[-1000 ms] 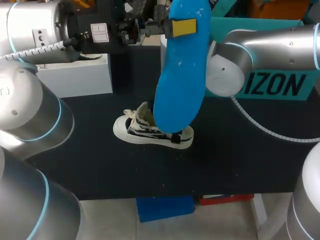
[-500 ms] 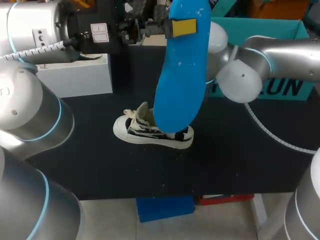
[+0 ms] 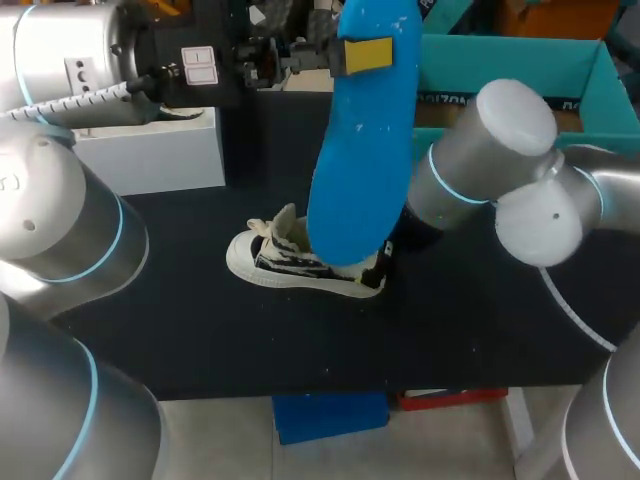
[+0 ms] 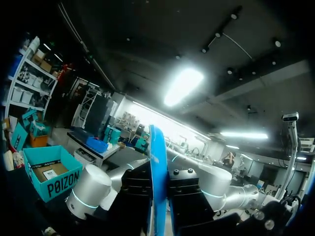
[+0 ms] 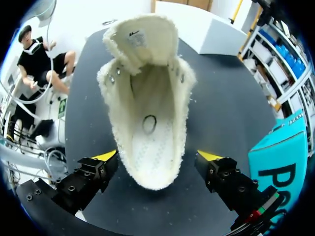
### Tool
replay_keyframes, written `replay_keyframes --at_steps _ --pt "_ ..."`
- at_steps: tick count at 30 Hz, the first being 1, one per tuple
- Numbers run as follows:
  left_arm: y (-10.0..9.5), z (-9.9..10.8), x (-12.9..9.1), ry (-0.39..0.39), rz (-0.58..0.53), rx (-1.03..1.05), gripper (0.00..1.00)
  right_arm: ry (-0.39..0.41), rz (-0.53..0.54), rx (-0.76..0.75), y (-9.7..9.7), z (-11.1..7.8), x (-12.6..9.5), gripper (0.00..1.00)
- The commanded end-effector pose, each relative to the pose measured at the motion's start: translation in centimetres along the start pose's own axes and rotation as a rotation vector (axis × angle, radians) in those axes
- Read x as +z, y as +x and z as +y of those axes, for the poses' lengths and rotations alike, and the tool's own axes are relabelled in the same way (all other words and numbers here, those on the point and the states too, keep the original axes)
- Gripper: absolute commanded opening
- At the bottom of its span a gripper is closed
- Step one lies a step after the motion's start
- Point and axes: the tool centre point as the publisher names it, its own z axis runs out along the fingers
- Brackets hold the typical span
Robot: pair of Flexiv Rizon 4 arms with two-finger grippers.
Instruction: Take the shoe out of the shoebox, open the shoe tongue, remove and reinsert the insole, then place the shoe into the shoebox
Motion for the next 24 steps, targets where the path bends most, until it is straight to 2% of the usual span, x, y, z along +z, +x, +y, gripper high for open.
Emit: replay_keyframes --at_steps 1,11,24 --pt "0.0 0.0 0.1 -0.001 -0.004 -0.001 0.0 -0.213 0.0 0.002 0.2 -0.8 -0.2 1.0" --pt "0.0 0.0 0.1 -0.001 -0.004 -0.001 0.0 -0.331 0.019 0.003 0.5 -1.2 0.4 1.0" --pt "0.0 0.0 0.1 -0.001 -0.004 -0.001 0.0 -0.399 0.038 0.009 1.1 -1.6 1.2 1.0"
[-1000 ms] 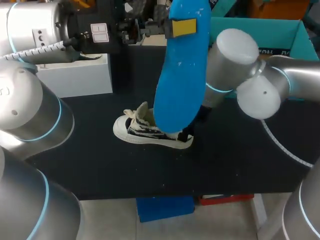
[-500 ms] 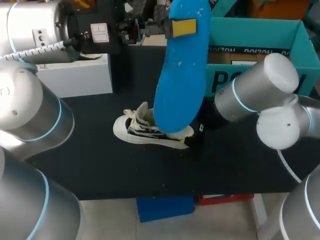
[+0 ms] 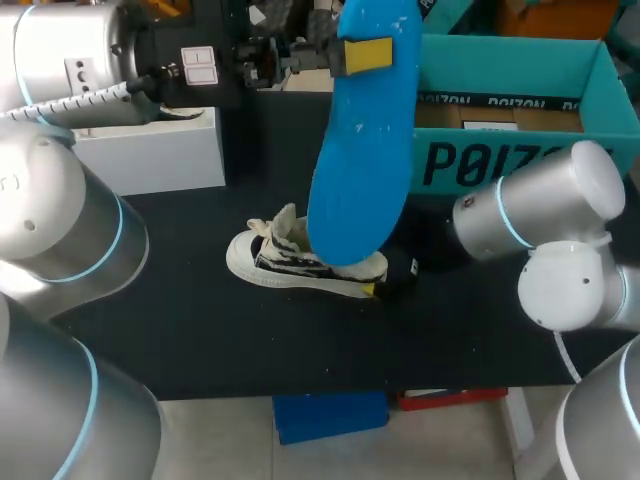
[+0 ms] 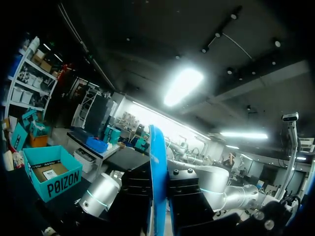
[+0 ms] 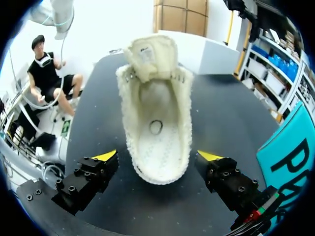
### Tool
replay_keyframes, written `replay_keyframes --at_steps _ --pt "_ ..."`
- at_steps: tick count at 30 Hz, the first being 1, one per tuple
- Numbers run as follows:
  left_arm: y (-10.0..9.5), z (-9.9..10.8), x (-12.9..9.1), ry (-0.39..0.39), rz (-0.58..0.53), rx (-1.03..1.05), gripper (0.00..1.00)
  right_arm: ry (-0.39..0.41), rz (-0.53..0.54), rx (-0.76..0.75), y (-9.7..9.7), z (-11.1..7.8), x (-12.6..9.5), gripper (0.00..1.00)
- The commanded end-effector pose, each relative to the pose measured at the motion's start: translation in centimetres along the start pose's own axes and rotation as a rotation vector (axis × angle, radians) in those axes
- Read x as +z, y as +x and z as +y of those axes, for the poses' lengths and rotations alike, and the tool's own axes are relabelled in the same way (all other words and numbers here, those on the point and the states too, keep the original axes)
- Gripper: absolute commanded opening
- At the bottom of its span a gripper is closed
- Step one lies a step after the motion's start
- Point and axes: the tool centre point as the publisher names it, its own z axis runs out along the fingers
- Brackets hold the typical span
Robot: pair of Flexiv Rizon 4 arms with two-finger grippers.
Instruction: Take the shoe out of the shoebox, open the shoe tongue, remove and reinsert the insole, then place the shoe into the shoebox
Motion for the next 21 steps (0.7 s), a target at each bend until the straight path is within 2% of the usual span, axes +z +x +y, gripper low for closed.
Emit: replay_keyframes --at_steps 1,10,21 --pt "0.05 0.03 0.12 -0.001 -0.004 -0.001 0.0 -0.099 0.001 -0.001 0.2 -0.52 0.36 1.0" --pt "0.05 0.03 0.12 -0.001 -0.004 -0.001 0.0 -0.18 0.0 -0.012 0.43 -1.0 0.68 1.0" --pt "0.05 0.03 0.12 -0.001 -0.004 -0.001 0.0 -0.185 0.016 -0.045 0.24 -0.5 0.53 1.0"
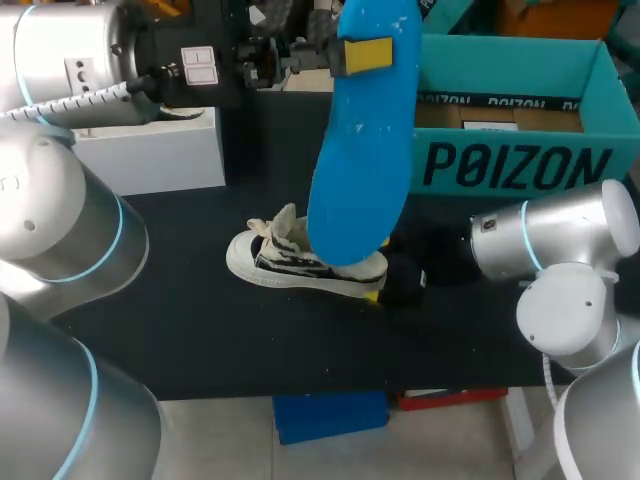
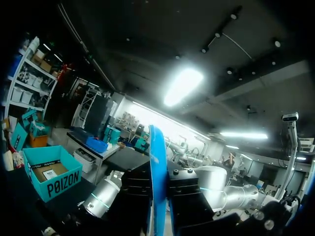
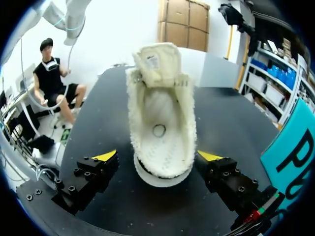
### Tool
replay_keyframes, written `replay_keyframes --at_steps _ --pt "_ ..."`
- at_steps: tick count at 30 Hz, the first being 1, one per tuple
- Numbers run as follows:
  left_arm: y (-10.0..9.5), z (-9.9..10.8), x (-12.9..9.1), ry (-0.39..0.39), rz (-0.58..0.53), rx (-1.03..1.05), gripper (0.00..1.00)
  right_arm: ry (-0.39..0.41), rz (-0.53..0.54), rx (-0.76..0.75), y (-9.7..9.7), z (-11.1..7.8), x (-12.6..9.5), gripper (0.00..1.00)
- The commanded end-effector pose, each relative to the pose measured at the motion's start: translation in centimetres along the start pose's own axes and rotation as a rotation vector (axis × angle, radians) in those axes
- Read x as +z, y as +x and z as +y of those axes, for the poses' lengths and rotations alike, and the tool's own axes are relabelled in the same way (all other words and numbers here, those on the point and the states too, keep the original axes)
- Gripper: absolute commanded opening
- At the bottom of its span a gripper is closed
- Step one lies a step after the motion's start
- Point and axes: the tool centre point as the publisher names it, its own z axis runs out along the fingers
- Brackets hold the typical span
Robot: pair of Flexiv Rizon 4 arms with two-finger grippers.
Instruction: Take the shoe out of the shoebox, open the shoe tongue, remove and reinsert the insole, then place the shoe into the shoebox
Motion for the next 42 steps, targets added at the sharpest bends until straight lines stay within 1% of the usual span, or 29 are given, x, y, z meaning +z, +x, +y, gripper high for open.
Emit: replay_keyframes --at_steps 1,3,5,6,8,11,13,15,17,21,24,32,36,38,39,40,41,42 --pt "0.0 0.0 0.1 -0.001 -0.004 -0.001 0.0 -0.003 0.005 -0.009 -0.2 0.1 -0.3 1.0" --pt "0.0 0.0 0.1 -0.001 -0.004 -0.001 0.0 0.058 0.01 -0.014 -0.3 0.1 -0.7 1.0" --pt "0.0 0.0 0.1 -0.001 -0.004 -0.001 0.0 0.088 -0.003 -0.016 -0.4 0.3 -1.4 1.0" --pt "0.0 0.0 0.1 -0.001 -0.004 -0.001 0.0 0.116 -0.008 -0.017 -0.5 0.4 -1.8 1.0" --pt "0.0 0.0 0.1 -0.001 -0.004 -0.001 0.0 0.212 -0.002 -0.025 -0.7 0.7 -2.3 1.0" --pt "0.0 0.0 0.1 -0.001 -0.004 -0.001 0.0 0.284 -0.015 -0.029 -1.0 1.2 -3.1 1.0" --pt "0.0 0.0 0.1 -0.001 -0.004 -0.001 0.0 0.357 -0.014 -0.036 -1.2 1.6 -3.4 1.0" --pt "0.0 0.0 0.1 -0.001 -0.004 -0.001 0.0 0.423 -0.016 -0.038 -1.4 2.0 -3.6 1.0" --pt "0.0 0.0 0.1 -0.001 -0.004 -0.001 0.0 0.513 -0.005 -0.052 -1.7 2.5 -3.6 1.0" --pt "0.0 0.0 0.1 -0.001 -0.004 -0.001 0.0 0.629 0.004 -0.084 -2.0 3.4 -3.1 1.0" --pt "0.0 0.0 0.1 -0.001 -0.004 -0.001 0.0 0.7 0.006 -0.102 -2.3 4.1 -2.6 1.0" --pt "0.0 0.0 0.1 -0.001 -0.004 -0.001 0.0 0.849 0.02 -0.125 -2.8 5.1 -1.1 1.0" --pt "0.0 0.0 0.1 -0.001 -0.004 -0.001 0.0 0.87 0.018 -0.121 -2.9 5.4 -0.4 1.0" --pt "0.0 0.0 0.1 -0.001 -0.004 -0.001 0.0 0.878 0.015 -0.119 -2.8 6.0 0.0 1.0" --pt "0.0 0.0 0.1 -0.001 -0.004 -0.001 0.0 0.879 0.014 -0.118 -2.8 6.2 0.1 0.98" --pt "0.0 0.0 0.1 -0.001 -0.004 -0.001 0.0 0.886 0.011 -0.117 -2.9 6.4 0.3 0.85" --pt "0.0 0.0 0.1 -0.001 -0.004 -0.001 0.0 0.89 0.011 -0.117 -3.0 6.5 0.5 0.83" --pt "0.0 0.0 0.1 -0.001 -0.004 -0.001 0.0 0.89 0.011 -0.117 -3.0 6.6 0.6 0.85"
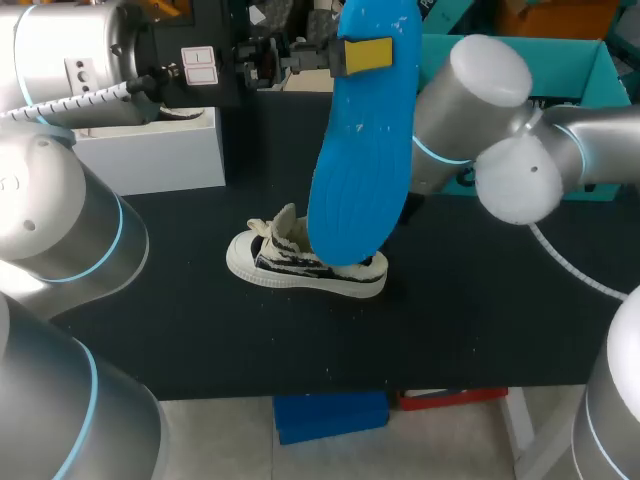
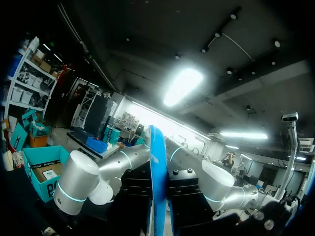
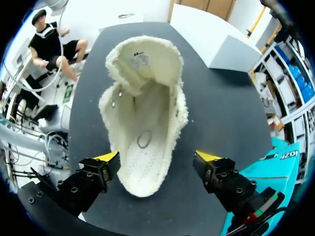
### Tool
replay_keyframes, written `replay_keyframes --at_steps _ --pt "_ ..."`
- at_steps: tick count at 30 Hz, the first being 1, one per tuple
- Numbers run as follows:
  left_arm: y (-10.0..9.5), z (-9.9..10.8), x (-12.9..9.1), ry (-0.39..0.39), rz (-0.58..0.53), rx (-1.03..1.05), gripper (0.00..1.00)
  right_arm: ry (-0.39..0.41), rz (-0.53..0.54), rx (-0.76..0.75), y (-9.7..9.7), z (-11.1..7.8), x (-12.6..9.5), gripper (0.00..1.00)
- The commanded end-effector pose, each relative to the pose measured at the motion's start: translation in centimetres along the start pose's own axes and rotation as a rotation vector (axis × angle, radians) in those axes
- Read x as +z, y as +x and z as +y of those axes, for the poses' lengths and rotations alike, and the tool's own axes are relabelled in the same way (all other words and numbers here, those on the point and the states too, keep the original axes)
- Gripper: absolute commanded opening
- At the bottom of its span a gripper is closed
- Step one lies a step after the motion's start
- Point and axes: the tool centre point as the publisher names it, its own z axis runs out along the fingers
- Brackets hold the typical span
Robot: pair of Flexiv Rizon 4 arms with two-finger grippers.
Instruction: Take the shoe out of the shoebox, open the shoe tongue, remove and reinsert the insole, then place the shoe into the shoebox
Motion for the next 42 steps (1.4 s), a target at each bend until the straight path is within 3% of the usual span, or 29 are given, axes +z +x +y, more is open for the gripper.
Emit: replay_keyframes --at_steps 1,3,11,23,42 --pt "0.0 0.0 0.1 -0.001 -0.004 -0.001 0.0 0.346 0.004 -0.002 -0.4 1.1 0.7 0.85" --pt "0.0 0.0 0.1 -0.001 -0.004 -0.001 0.0 0.351 0.006 -0.004 -0.6 1.5 0.9 0.76" --pt "0.0 0.0 0.1 -0.001 -0.004 -0.001 0.0 0.377 0.014 -0.013 -1.3 2.7 1.9 0.77" --pt "0.0 0.0 0.1 -0.001 -0.004 -0.001 0.0 0.391 0.041 0.005 -2.2 3.5 3.4 0.5" --pt "0.0 0.0 0.1 -0.001 -0.004 -0.001 0.0 0.349 0.084 0.06 -1.2 2.9 5.1 0.46"
